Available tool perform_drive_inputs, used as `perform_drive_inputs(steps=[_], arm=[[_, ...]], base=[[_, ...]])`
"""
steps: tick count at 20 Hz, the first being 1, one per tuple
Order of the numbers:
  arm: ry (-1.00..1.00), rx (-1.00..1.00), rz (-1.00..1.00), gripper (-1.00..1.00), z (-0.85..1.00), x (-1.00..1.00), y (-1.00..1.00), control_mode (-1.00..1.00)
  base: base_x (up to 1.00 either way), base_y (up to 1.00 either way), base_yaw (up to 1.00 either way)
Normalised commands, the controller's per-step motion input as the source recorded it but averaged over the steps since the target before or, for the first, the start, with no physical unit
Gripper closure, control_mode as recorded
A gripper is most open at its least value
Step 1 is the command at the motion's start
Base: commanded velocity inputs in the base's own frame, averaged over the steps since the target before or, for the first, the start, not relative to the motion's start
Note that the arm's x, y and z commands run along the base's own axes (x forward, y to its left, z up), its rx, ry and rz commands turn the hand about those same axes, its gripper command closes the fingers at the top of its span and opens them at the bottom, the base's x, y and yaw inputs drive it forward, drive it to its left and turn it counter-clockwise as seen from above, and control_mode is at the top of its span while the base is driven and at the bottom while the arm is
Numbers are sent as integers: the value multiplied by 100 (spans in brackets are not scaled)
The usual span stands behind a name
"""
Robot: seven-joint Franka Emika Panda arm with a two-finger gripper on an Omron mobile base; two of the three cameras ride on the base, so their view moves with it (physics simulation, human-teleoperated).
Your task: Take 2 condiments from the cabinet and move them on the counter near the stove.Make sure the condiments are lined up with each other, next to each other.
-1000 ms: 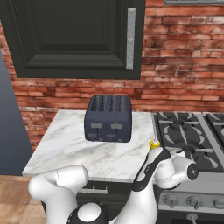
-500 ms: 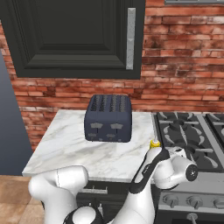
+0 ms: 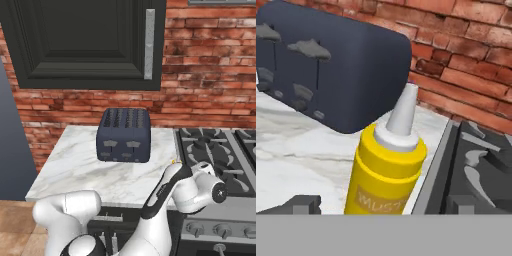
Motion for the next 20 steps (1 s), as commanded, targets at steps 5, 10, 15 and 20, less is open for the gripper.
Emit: perform_drive_inputs(steps=[5, 10, 15, 20], arm=[[0, -12, -2, -100, 61, -35, 22, -100], [0, -16, -3, -100, 51, -45, 57, -100], [0, -14, -5, -100, 50, -52, 84, -100], [1, -5, -13, -100, 72, -37, 71, -100]], base=[[0, 0, 0], [0, 0, 0], [0, 0, 0], [0, 0, 0]])
